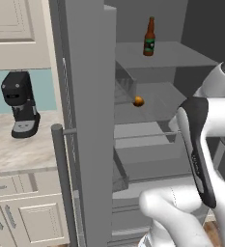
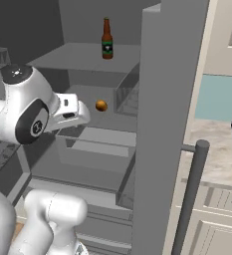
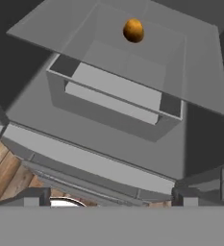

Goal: Place the beer on the top shelf of the fridge to keep it out of children's reach, and place the mango and sweet potato on lower shelves for easy access.

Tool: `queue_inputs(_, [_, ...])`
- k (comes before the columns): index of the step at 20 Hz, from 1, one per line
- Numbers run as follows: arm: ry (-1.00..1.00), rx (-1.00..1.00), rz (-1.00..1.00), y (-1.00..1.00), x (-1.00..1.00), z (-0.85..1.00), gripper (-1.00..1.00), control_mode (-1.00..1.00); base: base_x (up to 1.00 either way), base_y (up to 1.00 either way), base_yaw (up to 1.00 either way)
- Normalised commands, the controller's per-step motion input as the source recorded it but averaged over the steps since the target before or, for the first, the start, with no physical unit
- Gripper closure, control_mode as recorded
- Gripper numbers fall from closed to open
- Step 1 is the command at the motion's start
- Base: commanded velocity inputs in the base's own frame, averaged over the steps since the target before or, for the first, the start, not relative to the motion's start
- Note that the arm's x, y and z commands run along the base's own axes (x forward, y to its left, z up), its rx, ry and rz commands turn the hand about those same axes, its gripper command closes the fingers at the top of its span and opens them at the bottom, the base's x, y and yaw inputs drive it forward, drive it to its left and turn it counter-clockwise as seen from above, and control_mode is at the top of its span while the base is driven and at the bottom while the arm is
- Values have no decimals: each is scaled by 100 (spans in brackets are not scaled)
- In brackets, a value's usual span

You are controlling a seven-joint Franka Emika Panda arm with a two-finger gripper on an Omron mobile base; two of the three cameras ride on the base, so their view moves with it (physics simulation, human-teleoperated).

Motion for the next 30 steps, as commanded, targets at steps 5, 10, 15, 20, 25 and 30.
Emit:
queue_inputs(5, [0,-7,3,8,-89,13,-100,-100,0,0,0])
queue_inputs(10, [0,-7,5,3,-80,0,-100,100,-20,0,2])
queue_inputs(15, [0,0,0,0,0,0,-100,100,-100,0,16])
queue_inputs(20, [0,0,0,0,0,0,-100,100,-100,25,33])
queue_inputs(25, [0,0,0,0,0,0,-100,100,-70,58,44])
queue_inputs(30, [0,0,0,0,0,0,-100,100,-14,73,40])
